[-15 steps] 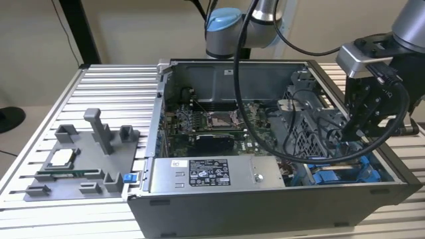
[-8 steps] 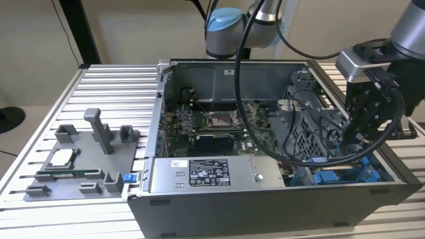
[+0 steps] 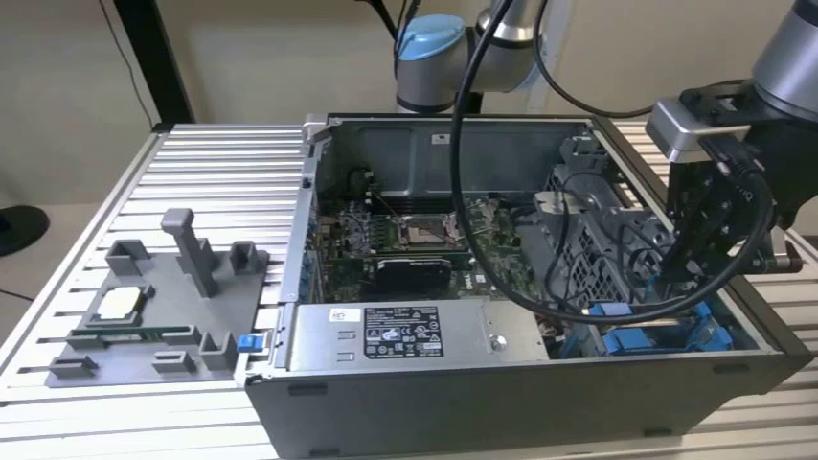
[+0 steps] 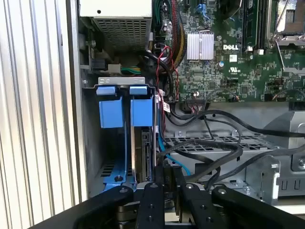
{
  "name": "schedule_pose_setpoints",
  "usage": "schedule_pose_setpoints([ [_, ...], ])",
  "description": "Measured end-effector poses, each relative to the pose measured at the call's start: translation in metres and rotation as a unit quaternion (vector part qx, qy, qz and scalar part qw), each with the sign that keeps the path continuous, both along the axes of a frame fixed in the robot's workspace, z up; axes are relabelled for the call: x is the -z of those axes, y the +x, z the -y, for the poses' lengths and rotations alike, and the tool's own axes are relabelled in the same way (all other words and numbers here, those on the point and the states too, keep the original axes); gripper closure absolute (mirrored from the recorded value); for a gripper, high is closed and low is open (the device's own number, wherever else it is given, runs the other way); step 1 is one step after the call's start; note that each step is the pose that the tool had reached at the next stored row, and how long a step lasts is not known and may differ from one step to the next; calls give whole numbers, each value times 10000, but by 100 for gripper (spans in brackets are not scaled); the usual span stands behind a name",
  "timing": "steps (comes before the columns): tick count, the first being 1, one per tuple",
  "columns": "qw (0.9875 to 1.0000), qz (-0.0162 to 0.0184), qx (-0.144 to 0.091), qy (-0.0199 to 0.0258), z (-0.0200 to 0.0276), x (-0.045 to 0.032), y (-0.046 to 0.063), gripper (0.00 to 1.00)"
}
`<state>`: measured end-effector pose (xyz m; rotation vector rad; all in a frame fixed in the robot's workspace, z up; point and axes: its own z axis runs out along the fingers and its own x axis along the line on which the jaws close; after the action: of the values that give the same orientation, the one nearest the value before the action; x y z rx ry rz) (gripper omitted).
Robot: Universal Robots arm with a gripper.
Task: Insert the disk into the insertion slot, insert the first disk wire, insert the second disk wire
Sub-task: 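Insert the first disk wire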
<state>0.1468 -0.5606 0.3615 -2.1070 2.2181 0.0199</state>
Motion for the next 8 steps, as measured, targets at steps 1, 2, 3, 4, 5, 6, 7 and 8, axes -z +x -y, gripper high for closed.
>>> schedule_pose_setpoints([
  [1,10000,0,18,-13,3,0,0,100],
  [2,10000,0,34,-27,6,0,0,100],
  [3,10000,0,50,-47,8,1,0,100],
  [4,10000,0,64,-71,10,2,0,100],
  [5,9999,0,75,-103,12,1,0,100],
  [6,9999,-1,81,-141,13,0,1,100],
  [7,9998,-9,83,-175,14,2,5,100],
  [8,9998,-15,83,-195,14,7,4,100],
])
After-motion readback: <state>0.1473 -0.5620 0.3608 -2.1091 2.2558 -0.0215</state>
